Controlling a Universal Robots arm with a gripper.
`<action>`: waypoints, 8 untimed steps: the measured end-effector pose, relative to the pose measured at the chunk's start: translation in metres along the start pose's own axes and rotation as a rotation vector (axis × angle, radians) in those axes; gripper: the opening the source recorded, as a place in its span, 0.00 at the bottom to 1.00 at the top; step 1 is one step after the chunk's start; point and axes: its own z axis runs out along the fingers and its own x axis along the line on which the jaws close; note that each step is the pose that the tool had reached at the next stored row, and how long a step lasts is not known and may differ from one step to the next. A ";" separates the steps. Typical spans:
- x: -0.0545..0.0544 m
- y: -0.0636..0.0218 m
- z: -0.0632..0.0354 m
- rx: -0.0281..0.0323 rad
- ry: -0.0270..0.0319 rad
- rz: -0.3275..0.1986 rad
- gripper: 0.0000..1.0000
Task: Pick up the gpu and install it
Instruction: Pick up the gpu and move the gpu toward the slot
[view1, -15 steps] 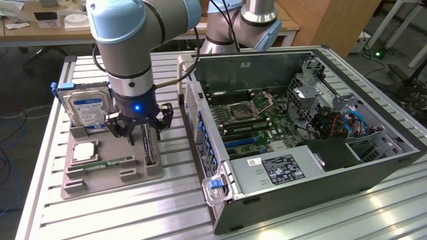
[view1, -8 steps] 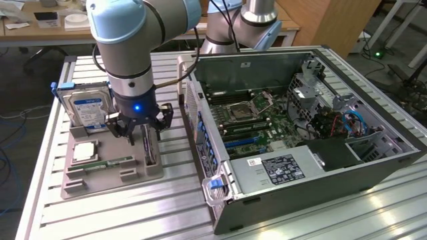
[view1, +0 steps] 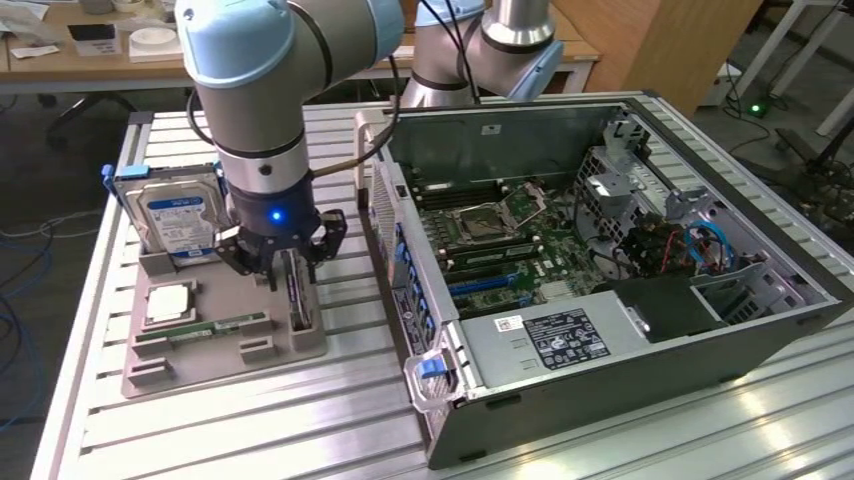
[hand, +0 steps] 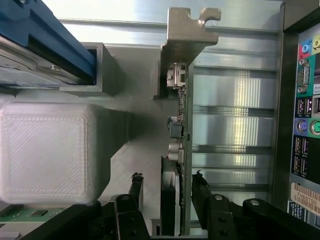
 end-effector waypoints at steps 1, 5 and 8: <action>0.000 0.0000 0.0002 0.0000 -0.0001 0.000 0.52; 0.000 0.0000 0.0006 0.0001 -0.0012 0.000 0.50; 0.000 0.0000 0.0010 0.0001 -0.0016 0.000 0.44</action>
